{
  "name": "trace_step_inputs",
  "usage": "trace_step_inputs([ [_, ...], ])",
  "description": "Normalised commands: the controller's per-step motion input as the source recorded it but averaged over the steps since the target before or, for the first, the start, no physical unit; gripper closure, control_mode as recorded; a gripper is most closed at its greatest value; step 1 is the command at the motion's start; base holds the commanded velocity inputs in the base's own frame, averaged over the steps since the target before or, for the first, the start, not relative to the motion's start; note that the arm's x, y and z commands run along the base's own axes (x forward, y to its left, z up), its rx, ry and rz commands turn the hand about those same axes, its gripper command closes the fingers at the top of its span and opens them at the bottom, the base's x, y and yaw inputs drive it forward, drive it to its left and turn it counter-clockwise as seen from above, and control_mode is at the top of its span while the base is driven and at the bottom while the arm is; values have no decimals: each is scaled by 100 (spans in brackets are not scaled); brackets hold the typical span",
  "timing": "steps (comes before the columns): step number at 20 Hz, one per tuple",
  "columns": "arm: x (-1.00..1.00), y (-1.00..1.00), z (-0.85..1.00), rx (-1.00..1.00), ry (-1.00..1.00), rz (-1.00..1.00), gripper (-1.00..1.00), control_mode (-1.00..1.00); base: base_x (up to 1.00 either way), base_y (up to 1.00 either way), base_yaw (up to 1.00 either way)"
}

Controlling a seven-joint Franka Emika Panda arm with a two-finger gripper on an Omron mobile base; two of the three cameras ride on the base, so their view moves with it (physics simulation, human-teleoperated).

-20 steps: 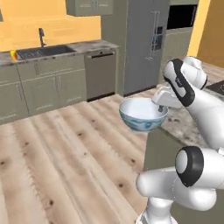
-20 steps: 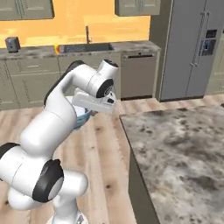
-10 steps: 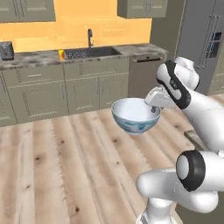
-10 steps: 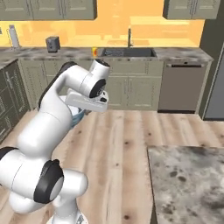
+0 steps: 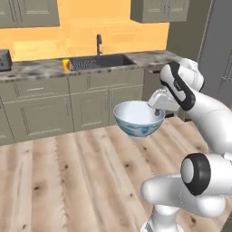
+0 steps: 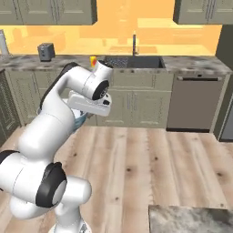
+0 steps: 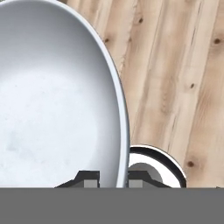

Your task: Pick the cup and bowl from the counter and place them on the counter next to the sink.

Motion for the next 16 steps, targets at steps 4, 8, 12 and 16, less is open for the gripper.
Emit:
trace_step_inputs([
  [4,0,0,0,0,0,0,100,100,100,-34,0],
  [8,0,0,0,0,0,0,100,100,100,-41,0],
  [12,0,0,0,0,0,0,100,100,100,-28,0],
  [16,0,0,0,0,0,0,100,100,100,-31,3],
])
